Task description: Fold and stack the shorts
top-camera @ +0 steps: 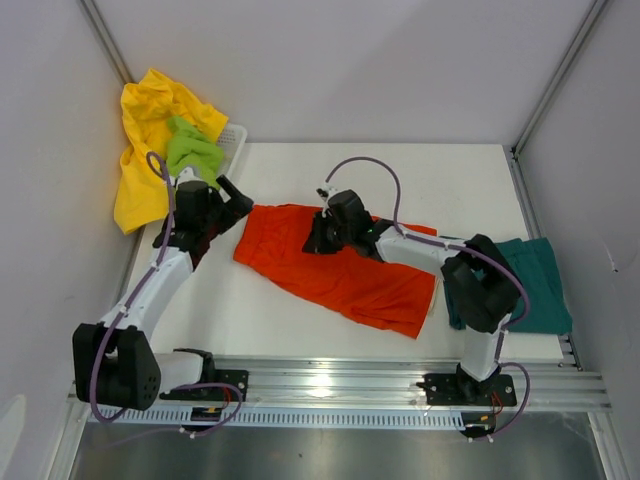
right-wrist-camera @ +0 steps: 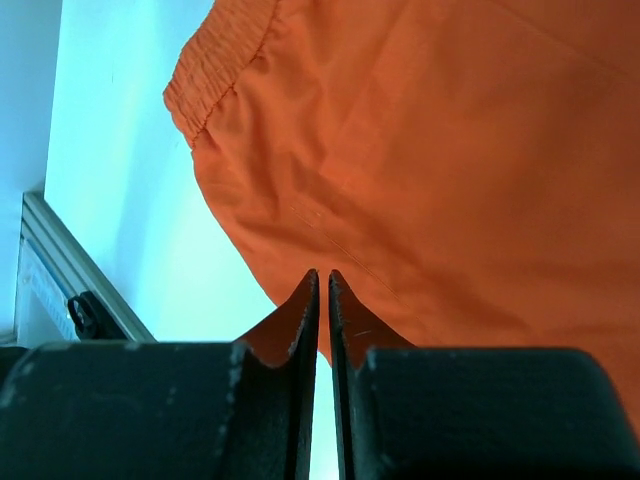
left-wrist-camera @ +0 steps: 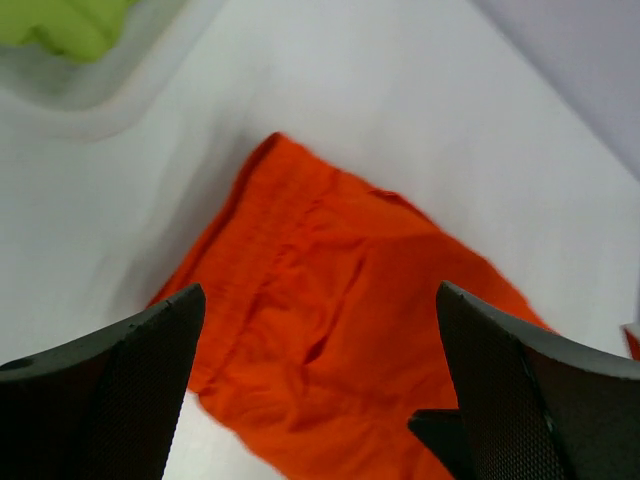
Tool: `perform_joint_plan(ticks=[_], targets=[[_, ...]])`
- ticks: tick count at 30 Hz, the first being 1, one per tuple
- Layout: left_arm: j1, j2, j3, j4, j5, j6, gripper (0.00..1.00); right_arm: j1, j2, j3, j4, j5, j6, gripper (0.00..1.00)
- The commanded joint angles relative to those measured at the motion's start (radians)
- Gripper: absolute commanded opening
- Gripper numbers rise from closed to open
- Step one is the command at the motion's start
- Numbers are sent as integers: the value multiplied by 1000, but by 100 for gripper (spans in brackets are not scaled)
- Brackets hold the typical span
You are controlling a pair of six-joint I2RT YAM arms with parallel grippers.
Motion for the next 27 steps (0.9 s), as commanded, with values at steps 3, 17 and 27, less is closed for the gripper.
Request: perform_joint_plan(ticks=[3, 17, 27], targets=[[70, -8, -87, -90, 3, 59, 98, 36, 122, 112, 129, -58, 49, 9], [84, -201, -349, 20, 40, 37, 98, 92, 472, 449, -65, -55, 55, 7], [84, -316, -472, 14, 109, 44, 98, 186, 422, 324, -291, 141, -90, 4]])
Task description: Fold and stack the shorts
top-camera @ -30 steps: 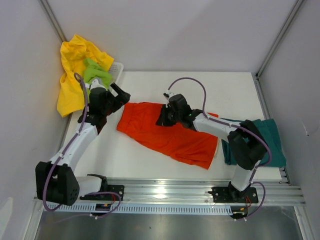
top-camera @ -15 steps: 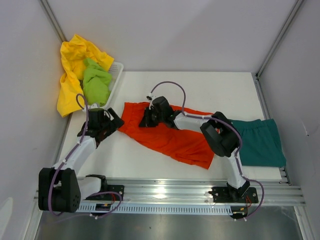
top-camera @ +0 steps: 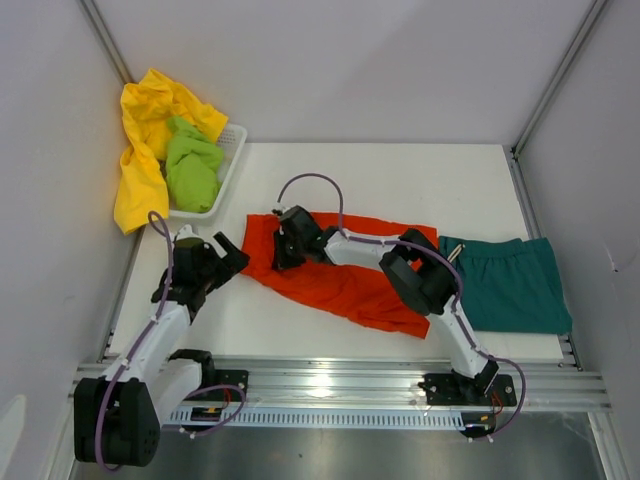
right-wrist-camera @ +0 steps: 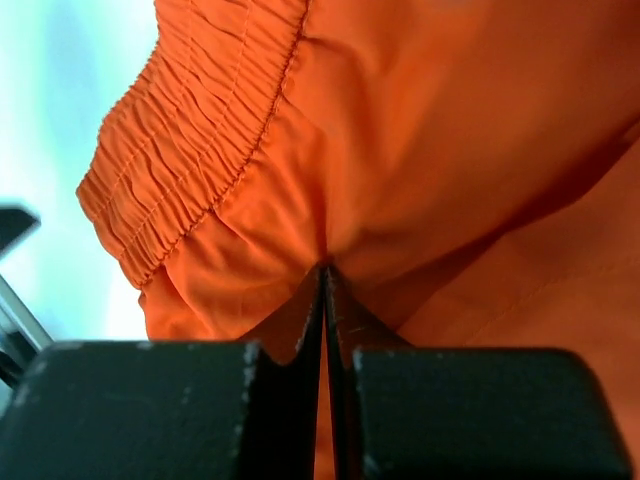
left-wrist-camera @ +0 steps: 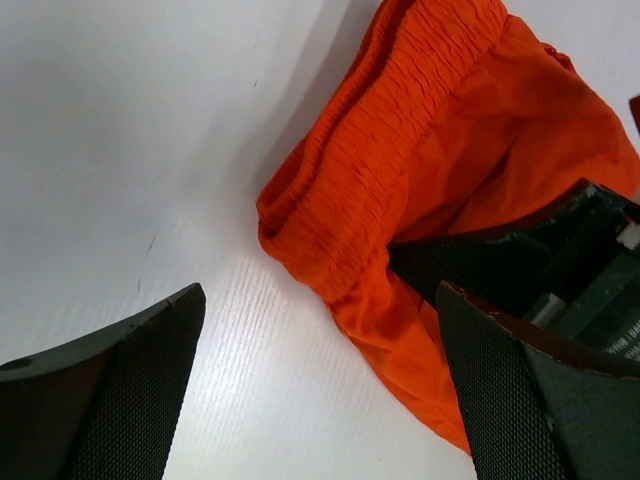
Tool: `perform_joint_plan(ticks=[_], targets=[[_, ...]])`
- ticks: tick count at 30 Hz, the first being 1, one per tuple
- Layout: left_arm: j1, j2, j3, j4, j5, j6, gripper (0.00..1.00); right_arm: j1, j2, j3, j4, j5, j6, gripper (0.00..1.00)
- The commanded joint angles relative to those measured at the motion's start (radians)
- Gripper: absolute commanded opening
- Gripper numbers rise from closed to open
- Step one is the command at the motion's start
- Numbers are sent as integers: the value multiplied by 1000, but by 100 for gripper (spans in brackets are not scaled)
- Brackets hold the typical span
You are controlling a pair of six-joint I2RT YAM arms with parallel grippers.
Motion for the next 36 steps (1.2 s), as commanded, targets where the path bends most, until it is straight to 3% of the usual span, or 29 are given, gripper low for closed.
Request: perform_joint_plan(ticks=[1, 8, 18, 22, 25, 29, 36], targets=[[6, -23, -23, 9, 44, 22, 99, 63, -45, -148, -188, 96, -107, 4], [6, -54, -76, 15, 118, 45, 99, 124, -249, -416, -116, 99, -139, 5], [6, -40, -156, 93, 233, 45, 99, 144, -290, -395, -114, 80, -150, 9], [4, -113, -173, 60, 210, 34, 99, 167, -339, -407, -93, 160, -159, 42], [4, -129, -169, 35, 190, 16, 99, 183, -385, -408, -82, 197, -196, 48], [10, -132, -86, -112, 123, -50, 99, 210, -463, -442, -39, 312, -277, 57], [55, -189, 104, -318, 109, -86, 99, 307, -608, -546, 165, 439, -478, 70]])
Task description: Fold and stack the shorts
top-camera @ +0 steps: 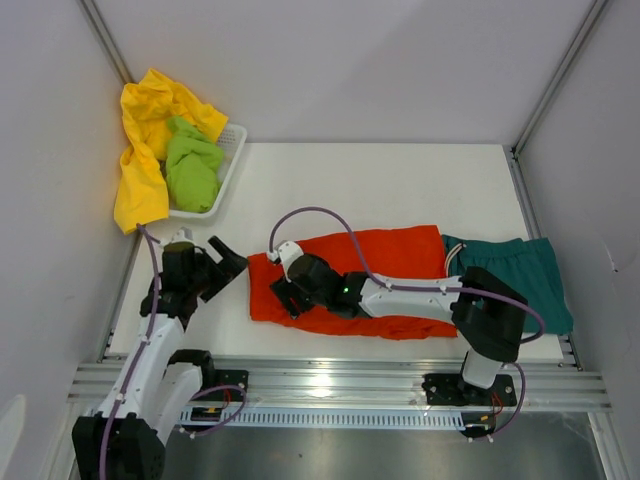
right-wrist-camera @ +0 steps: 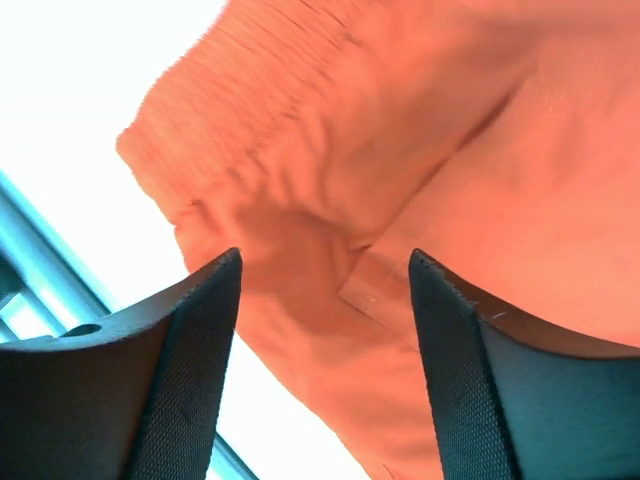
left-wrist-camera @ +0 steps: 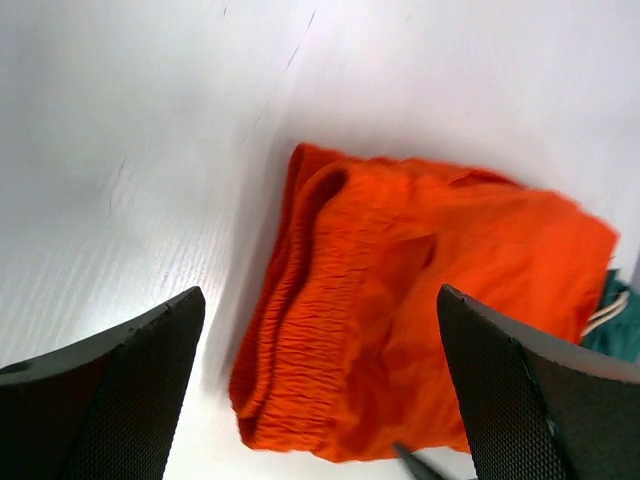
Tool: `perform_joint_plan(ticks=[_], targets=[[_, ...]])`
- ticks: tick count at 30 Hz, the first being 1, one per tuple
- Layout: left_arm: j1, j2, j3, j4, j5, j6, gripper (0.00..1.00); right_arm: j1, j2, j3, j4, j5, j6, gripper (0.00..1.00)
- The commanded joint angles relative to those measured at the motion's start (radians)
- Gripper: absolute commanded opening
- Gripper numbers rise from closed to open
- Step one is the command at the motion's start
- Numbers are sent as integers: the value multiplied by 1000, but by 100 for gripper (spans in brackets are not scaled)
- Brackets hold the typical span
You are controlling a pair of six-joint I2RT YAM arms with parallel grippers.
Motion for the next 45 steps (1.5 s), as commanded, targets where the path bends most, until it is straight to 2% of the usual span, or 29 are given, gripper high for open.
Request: perform_joint_plan(ticks=[1, 4, 8, 12, 16, 26, 29, 32, 33, 35, 38, 40, 41, 45], targets=[[65, -28, 171, -145, -23, -30, 99, 88, -91, -36, 155, 109, -204, 76], [96, -13, 249, -246, -41, -48, 99, 171, -76, -34, 192, 201, -312, 86], [128, -11, 274, -288, -5, -62, 99, 222, -24, 1, 204, 226, -439, 87], [176, -13, 297, -326, -29, -74, 99, 270, 39, 23, 248, 307, -544, 87], [240, 25, 372, -374, -12, -53, 99, 271, 108, 62, 261, 313, -607, 85], [266, 61, 434, -386, 18, -13, 99, 274, 280, 165, 250, 336, -737, 83], [274, 70, 432, -386, 23, -1, 99, 276, 316, 187, 223, 342, -756, 79], [278, 73, 421, -372, 26, 4, 99, 279, 349, 197, 210, 348, -769, 72], [280, 76, 420, -369, 32, 5, 99, 279, 356, 207, 206, 353, -771, 63], [282, 81, 415, -368, 35, 10, 99, 279, 376, 210, 213, 381, -774, 54], [286, 79, 408, -365, 35, 18, 99, 279, 376, 188, 270, 420, -762, 30], [286, 71, 398, -362, 37, 19, 99, 277, 370, 158, 334, 443, -750, 19], [286, 70, 394, -357, 43, 19, 99, 279, 364, 147, 368, 480, -742, 0], [286, 48, 333, -325, 84, 42, 99, 279, 326, 75, 527, 555, -650, 0]])
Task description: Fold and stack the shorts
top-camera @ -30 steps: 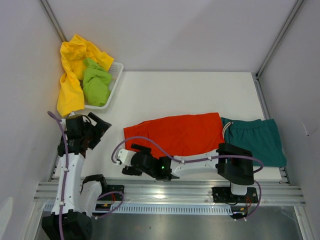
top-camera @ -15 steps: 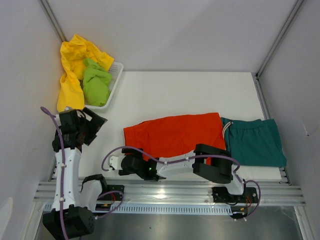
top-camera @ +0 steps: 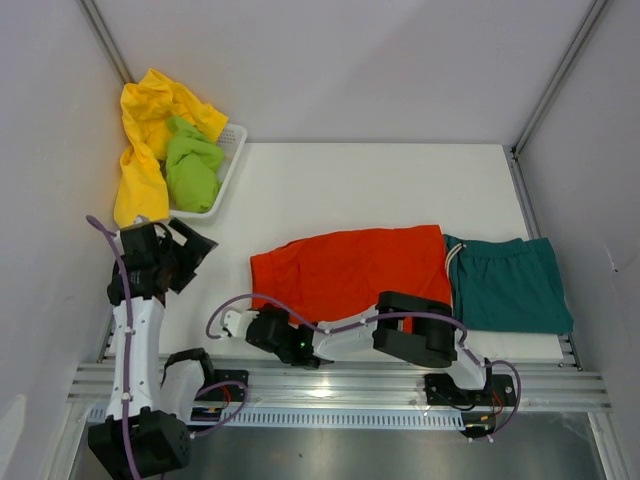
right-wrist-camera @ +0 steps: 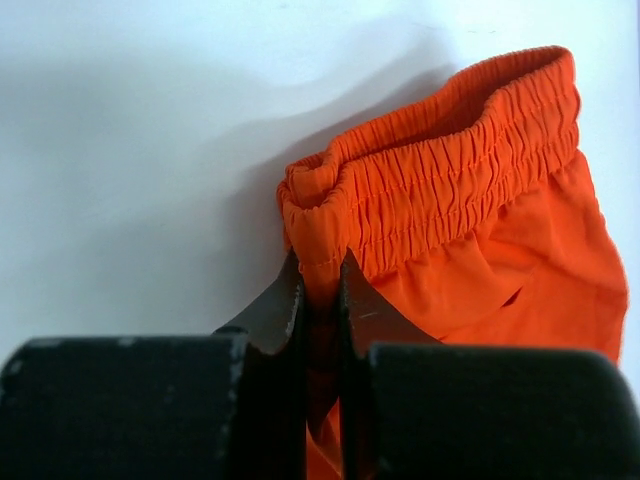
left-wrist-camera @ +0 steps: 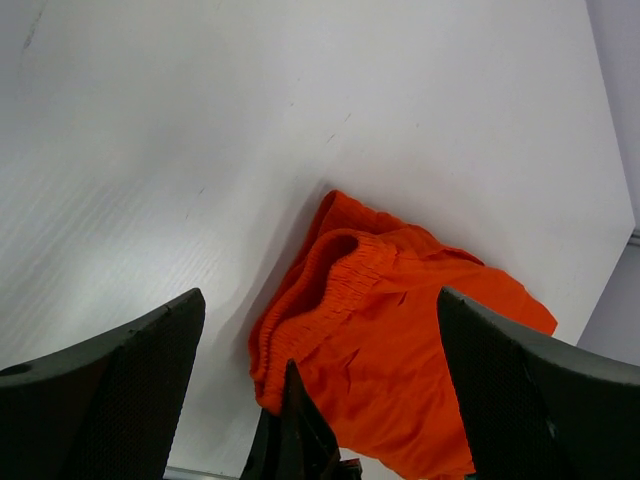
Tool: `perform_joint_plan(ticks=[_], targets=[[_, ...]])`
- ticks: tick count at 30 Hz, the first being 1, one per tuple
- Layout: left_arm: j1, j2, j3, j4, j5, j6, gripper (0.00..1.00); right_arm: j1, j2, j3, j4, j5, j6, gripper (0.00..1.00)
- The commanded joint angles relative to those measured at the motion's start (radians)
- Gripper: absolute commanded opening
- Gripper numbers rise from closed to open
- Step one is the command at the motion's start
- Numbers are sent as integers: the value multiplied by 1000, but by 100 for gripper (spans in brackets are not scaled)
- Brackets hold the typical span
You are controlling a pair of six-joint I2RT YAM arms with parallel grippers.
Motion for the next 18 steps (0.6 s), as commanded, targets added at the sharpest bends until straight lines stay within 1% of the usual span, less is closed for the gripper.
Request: perform_joint_plan(ticks=[1, 7, 10, 13, 18], targets=[[12, -39, -56, 51, 86, 42, 99, 5, -49, -79, 228, 112, 100, 0], [10, -73, -257, 182, 212, 30, 99, 5, -83, -205, 434, 218, 253, 0], [9, -61, -289, 201, 214, 25, 99, -1, -95, -244, 500, 238, 316, 0], [6, -59, -314, 216, 225, 7, 99, -16, -113, -268, 511, 220, 364, 0], [-43, -64, -366, 293, 263, -70, 99, -30, -167, -288, 527, 174, 416, 0]])
